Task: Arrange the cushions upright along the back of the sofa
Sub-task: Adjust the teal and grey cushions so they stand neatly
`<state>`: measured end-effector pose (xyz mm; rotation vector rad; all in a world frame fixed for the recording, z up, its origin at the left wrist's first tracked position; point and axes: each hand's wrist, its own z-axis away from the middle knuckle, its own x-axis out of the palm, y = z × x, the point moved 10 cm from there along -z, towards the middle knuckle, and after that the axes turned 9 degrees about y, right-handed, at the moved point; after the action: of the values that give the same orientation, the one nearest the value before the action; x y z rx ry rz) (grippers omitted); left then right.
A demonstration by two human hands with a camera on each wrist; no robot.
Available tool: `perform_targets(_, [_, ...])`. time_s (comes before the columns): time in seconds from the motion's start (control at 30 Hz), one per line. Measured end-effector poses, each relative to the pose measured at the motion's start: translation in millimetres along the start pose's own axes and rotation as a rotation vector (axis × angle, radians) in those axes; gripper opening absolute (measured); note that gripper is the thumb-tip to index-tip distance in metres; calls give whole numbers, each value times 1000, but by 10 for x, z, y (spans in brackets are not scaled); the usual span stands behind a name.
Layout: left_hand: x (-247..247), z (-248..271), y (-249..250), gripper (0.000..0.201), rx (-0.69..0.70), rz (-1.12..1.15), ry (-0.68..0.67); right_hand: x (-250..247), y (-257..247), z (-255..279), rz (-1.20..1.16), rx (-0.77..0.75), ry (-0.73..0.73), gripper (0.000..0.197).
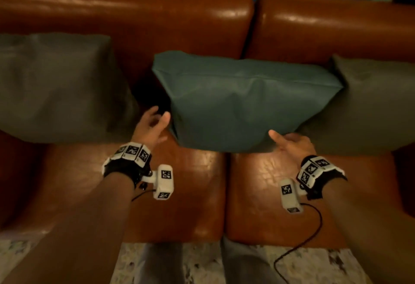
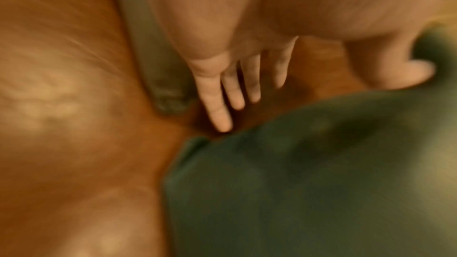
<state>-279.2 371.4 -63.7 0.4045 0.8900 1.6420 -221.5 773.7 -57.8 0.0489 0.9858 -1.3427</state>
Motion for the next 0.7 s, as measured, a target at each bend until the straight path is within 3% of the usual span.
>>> perform_targets(0.03, [194,44,103,50,17,20,-36,-198,-50,-93,20,-38,34,49])
perform_targets(0.13, [608,124,301,58,10,62,-98,-507,-157,-323,-170,-53,44,98])
perform_targets(0.27, [660,153,370,70,-16,80,-21,-385,-386,-388,-359,-59,-105,83])
perform_targets(0.47, [659,73,486,105,-88,1,40,-413,-809,-449,-292,-57,-30,105])
perform_targets(0.7, [635,121,463,94,-101,-37,43,-324,-713,-476,-305,-16,-43,99])
